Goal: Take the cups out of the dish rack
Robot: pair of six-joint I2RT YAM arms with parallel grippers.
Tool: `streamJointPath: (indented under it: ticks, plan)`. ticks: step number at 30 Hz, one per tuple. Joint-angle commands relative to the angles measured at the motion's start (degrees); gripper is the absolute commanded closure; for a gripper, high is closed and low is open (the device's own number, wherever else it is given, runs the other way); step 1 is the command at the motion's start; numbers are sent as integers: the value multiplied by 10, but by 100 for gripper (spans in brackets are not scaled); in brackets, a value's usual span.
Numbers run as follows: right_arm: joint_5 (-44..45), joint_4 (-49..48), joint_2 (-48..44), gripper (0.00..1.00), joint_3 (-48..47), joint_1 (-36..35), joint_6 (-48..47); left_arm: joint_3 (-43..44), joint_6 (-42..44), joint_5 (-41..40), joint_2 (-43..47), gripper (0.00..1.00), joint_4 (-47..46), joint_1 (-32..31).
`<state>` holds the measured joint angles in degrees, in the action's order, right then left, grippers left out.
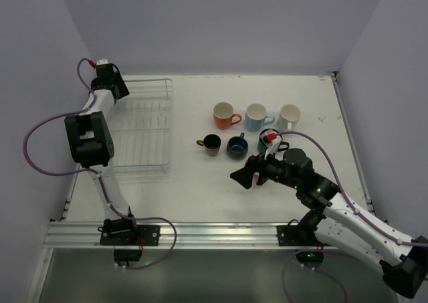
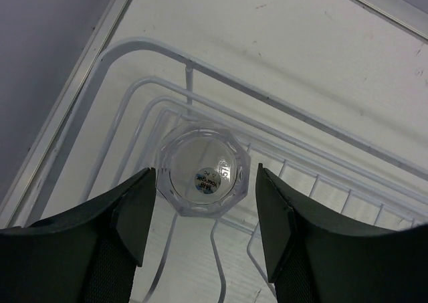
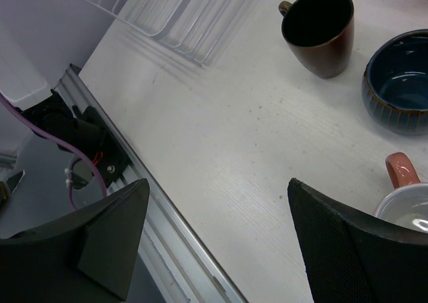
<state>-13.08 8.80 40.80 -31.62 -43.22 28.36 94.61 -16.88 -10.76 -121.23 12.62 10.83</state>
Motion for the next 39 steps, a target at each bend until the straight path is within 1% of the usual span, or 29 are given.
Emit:
streamJointPath:
  ticks: [1,2,3,5,8,9,11,14,15,21,26,27,29,30,31,33,34,35,36,37,38,39]
  plan:
    - [-13,-26,11,14,-3,-2,-7,33,15,-10,-15,34,-31,8]
    - [-13,-26,14,14,-5,-1,-8,33,15,-8,-16,36,-33,8]
    - [-13,-26,19,14,-7,-1,-8,33,15,-5,-19,43,-37,8]
    - [-15,-27,25,14,-9,-2,-8,33,13,-1,-20,50,-40,8]
    - [-20,-28,33,14,-13,-2,-7,31,13,4,-18,62,-44,8]
    - [-21,-29,34,14,-13,-2,-6,26,13,6,-13,69,-49,8]
    - [-21,-33,37,14,-15,-1,-5,17,10,13,0,77,-58,7]
    - [-25,-37,42,14,-19,-2,-3,1,2,30,17,81,-64,7]
    - [-26,-38,45,14,-22,-2,-3,-2,-1,36,31,85,-66,7]
    - [-33,-62,56,14,-25,-2,4,-22,-15,79,104,90,-70,6]
    - [-38,-102,69,14,-28,-3,20,-52,-59,105,174,95,-71,6]
    - [-43,-113,73,14,-33,-3,22,-56,-78,130,185,95,-71,5]
    - [-48,-128,73,14,-35,-3,34,-68,-100,151,220,97,-70,3]
    - [-49,-134,74,14,-39,-2,37,-87,-116,189,233,98,-71,2]
    - [-53,-146,69,14,-41,-3,41,-100,-145,215,247,98,-74,-7]
    - [-56,-153,64,14,-48,-3,52,-129,-158,263,291,98,-79,-26]
    - [-56,-161,56,14,-49,-3,56,-143,-175,271,310,98,-80,-50]
    - [-54,-169,53,14,-48,-3,65,-157,-179,279,349,98,-82,-63]
    - [-49,-184,50,15,-45,-3,71,-168,-191,290,368,98,-82,-77]
    - [-47,-191,47,15,-47,-2,81,-197,-201,297,389,98,-84,-100]
    - [-45,-199,48,15,-48,-3,87,-215,-212,306,431,98,-99,-102]
    - [-45,-206,52,15,-55,-3,92,-232,-242,331,451,98,-110,-120]
